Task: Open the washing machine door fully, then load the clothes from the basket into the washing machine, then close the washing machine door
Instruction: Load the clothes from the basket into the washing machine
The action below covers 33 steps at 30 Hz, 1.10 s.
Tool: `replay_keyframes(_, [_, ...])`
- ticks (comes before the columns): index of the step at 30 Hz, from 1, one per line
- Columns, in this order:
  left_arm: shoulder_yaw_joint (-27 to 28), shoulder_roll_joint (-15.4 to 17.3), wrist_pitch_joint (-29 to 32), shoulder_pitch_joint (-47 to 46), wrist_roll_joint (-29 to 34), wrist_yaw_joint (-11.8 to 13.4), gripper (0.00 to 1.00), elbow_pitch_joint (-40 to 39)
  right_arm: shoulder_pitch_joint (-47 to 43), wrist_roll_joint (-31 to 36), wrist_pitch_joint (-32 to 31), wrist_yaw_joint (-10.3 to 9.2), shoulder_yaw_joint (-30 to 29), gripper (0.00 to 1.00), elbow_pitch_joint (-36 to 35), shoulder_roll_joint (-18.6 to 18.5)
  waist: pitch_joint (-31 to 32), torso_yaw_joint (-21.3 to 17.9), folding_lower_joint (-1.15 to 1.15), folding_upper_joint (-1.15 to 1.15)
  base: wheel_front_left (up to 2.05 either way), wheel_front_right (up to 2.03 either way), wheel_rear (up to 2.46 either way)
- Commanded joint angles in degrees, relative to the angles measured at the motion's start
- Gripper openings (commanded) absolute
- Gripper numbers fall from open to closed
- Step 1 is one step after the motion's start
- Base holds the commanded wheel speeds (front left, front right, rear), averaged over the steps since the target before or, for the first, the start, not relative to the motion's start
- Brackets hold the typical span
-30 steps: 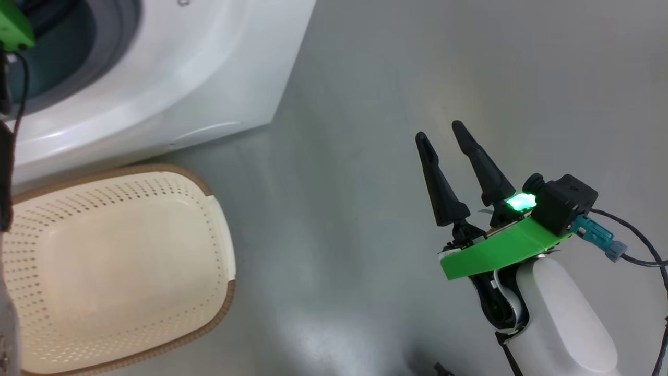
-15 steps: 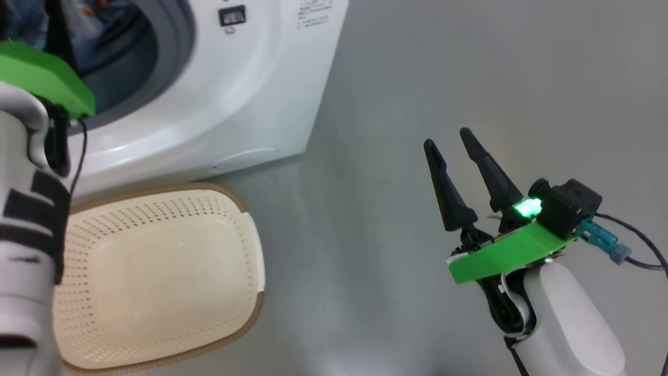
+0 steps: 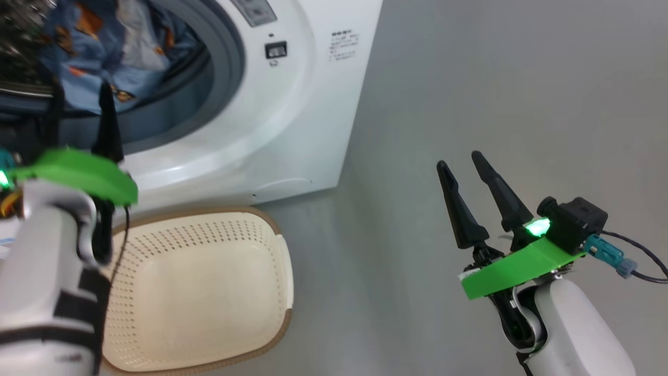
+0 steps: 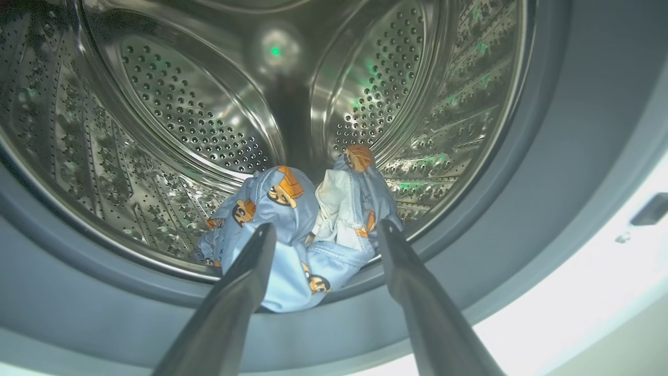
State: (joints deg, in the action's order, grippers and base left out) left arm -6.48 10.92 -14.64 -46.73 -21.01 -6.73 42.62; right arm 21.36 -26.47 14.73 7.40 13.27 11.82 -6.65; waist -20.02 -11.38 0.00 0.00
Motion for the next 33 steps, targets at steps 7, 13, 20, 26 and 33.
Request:
replay_keyframes(7, [3.59, 1.44, -0.35, 11.43, -0.16, 1.29, 1.00, -11.25, -2.59, -1.55, 0.27, 0.09, 0.86, 1.00, -0.49, -1.13, 6.04, 3.42, 0.00, 0.00, 0.00, 0.00, 0.00])
replay_keyframes(13, [4.49, 0.89, -0.36, 20.19, 0.15, 2.07, 1.00, -19.37, -3.96, -2.02, 0.27, 0.09, 0.64, 1.00, -0.20, -2.09, 8.77, 4.69, 0.00, 0.00, 0.00, 0.00, 0.00])
replay_keyframes(20, [6.02, 0.20, -0.36, 28.80, -0.04, 3.02, 1.00, -26.04, -5.28, -2.41, 0.27, 0.09, 0.57, 1.00, 0.03, -3.30, 11.38, 5.70, 0.00, 0.00, 0.00, 0.00, 0.00])
replay_keyframes(26, [7.17, -0.40, -0.36, 34.96, -0.72, 3.27, 1.00, -30.19, -6.45, -2.79, 0.27, 0.09, 0.68, 1.00, 0.01, -4.11, 13.17, 5.95, 0.00, 0.00, 0.00, 0.00, 0.00])
replay_keyframes(33, [7.61, -1.85, -0.36, 40.22, -1.20, 4.11, 1.00, -33.47, -7.84, -3.04, 0.27, 0.09, 0.35, 1.00, 0.10, -4.61, 14.85, 6.03, 0.00, 0.00, 0.00, 0.00, 0.00])
